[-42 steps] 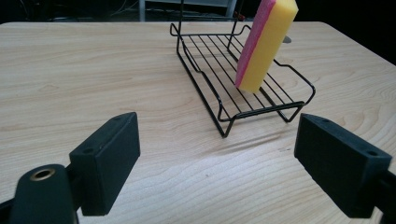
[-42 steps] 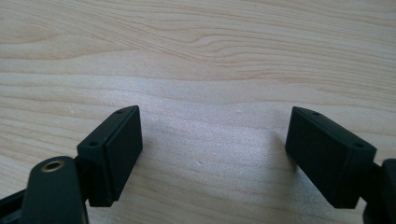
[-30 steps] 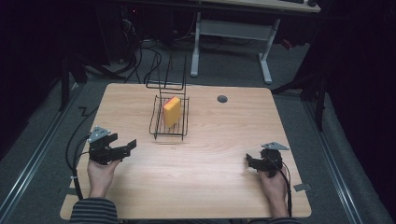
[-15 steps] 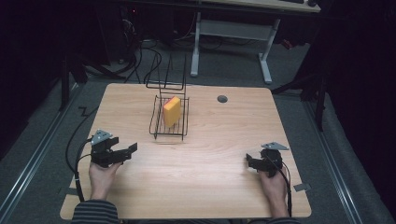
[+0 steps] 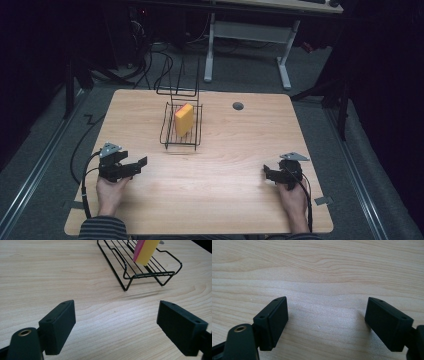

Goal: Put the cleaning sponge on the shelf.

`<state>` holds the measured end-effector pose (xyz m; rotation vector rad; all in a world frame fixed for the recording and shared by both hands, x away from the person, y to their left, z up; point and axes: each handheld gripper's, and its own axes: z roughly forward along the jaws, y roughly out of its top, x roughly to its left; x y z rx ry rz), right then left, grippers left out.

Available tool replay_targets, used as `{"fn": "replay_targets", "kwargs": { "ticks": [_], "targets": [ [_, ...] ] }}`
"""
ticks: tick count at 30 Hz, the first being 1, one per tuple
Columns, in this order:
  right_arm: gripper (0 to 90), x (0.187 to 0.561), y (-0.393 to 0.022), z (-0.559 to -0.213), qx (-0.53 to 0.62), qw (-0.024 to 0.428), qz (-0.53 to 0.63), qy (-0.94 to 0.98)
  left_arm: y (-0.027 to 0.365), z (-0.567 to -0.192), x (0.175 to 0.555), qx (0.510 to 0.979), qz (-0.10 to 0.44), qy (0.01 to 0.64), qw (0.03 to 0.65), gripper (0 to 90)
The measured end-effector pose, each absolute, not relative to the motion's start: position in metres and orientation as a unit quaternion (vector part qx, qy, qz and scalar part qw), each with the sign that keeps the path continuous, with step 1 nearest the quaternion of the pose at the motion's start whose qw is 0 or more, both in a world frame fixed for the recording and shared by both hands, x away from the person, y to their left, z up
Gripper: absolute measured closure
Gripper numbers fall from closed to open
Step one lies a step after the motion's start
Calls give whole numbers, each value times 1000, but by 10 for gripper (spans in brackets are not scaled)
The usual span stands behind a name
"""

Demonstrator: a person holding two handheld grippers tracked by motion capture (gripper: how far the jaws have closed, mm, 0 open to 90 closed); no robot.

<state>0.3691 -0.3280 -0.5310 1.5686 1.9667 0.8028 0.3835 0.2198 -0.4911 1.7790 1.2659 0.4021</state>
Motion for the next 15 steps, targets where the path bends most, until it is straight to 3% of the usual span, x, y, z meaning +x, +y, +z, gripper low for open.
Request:
{"fn": "replay_targets", "kwargs": {
  "ticks": [15],
  "targets": [
    [189,369,-328,-531,575,247,294,722,217,-503,388,726,166,516,423,162]
  ]
}}
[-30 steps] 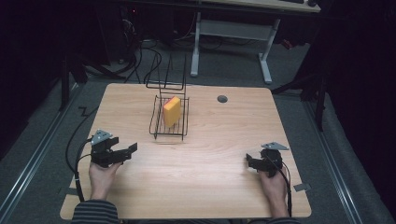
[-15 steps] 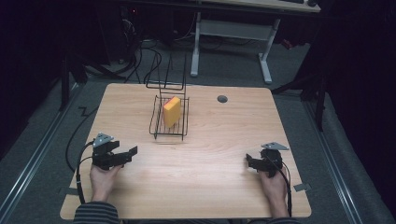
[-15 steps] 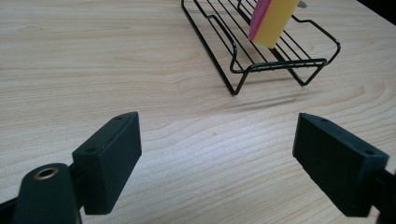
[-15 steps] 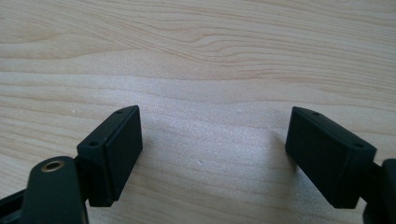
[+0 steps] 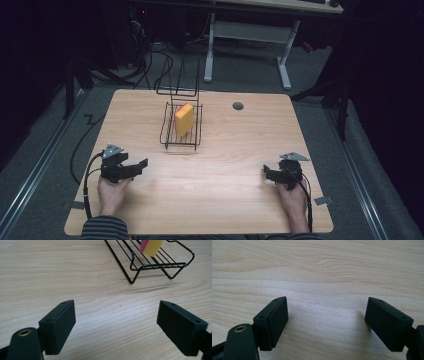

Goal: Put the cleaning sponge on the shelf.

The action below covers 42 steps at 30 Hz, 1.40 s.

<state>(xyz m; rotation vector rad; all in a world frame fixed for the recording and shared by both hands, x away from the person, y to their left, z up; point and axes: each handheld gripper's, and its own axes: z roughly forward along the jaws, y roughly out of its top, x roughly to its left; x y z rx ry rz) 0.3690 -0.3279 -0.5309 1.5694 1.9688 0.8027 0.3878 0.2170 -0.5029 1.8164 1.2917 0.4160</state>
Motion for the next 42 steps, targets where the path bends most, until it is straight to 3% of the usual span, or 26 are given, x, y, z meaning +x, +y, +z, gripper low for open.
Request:
{"fn": "replay_targets", "kwargs": {
  "ticks": [42],
  "targets": [
    [189,369,-328,-531,573,248,294,724,203,-533,411,747,185,523,366,176]
  ]
}}
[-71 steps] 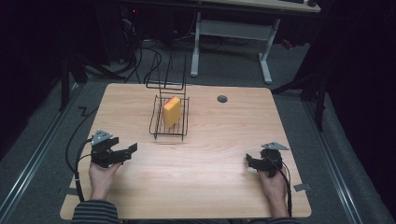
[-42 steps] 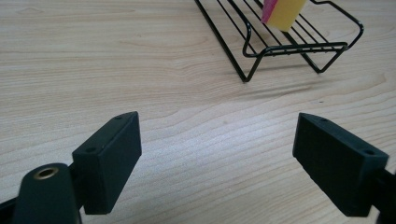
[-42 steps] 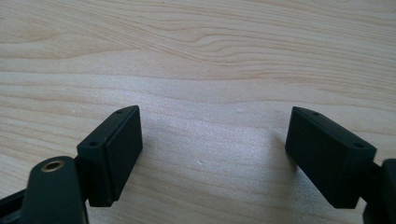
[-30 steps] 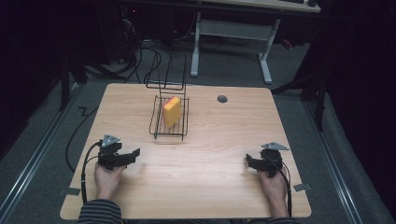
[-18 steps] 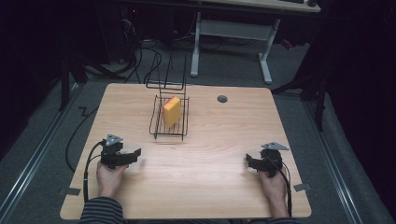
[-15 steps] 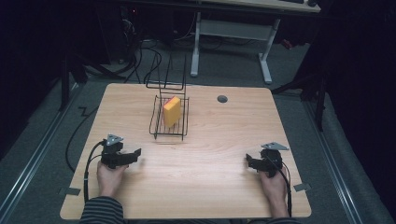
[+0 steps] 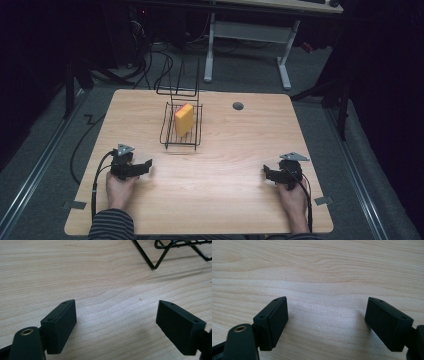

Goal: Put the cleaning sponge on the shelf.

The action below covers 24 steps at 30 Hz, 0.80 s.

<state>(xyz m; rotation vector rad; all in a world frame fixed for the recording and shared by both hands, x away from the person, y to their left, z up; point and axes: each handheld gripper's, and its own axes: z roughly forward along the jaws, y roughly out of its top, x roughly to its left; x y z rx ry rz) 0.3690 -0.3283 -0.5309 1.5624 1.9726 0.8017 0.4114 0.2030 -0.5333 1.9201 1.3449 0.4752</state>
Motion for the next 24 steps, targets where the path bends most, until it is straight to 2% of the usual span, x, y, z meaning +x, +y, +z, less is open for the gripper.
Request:
{"fn": "replay_targets", "kwargs": {
  "ticks": [24],
  "targets": [
    [189,369,-328,-531,572,248,294,724,200,-537,414,750,207,524,347,178]
  ]
}}
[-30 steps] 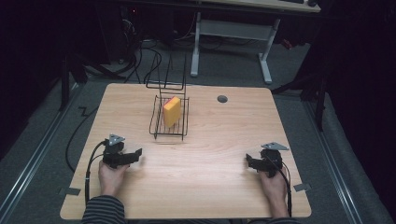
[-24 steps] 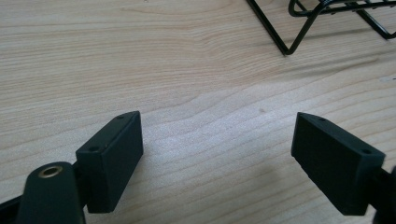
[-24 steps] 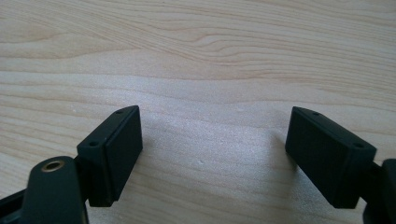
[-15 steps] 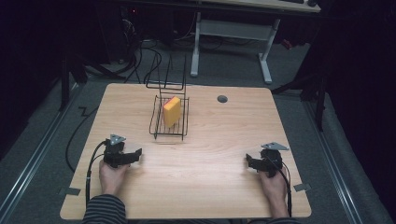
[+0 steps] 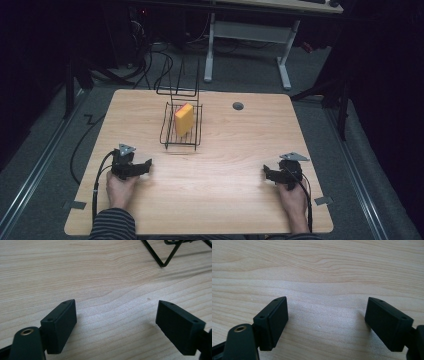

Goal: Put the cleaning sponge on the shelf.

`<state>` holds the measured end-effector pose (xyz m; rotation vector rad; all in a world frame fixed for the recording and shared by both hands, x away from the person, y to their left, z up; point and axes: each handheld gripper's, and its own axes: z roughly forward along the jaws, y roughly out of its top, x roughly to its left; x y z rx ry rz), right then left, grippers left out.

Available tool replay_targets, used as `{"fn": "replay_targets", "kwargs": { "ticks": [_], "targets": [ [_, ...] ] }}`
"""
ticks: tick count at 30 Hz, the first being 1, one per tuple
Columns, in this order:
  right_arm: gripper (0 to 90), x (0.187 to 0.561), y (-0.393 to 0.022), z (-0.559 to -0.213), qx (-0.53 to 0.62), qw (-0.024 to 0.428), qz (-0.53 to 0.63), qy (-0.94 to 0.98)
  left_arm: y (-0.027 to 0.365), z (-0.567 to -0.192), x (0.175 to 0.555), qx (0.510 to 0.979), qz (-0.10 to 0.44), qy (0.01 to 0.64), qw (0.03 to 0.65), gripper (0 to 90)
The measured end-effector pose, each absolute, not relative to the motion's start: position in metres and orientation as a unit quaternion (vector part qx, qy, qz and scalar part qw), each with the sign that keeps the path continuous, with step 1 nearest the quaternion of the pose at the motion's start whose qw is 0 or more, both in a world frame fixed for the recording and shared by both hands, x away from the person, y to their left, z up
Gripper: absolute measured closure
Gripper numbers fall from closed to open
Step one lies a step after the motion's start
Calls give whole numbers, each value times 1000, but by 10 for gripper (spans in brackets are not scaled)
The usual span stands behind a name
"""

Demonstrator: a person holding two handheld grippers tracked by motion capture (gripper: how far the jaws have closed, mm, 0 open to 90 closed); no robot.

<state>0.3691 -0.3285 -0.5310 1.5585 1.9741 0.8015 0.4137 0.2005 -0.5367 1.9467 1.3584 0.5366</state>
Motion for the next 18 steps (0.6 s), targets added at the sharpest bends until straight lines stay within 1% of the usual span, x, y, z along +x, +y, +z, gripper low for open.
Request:
{"fn": "replay_targets", "kwargs": {
  "ticks": [9,18],
  "targets": [
    [189,369,-328,-531,576,246,295,722,197,-537,413,753,220,522,334,181],
    [189,369,-328,-531,572,248,294,724,196,-537,413,754,221,522,332,182]
  ]
}}
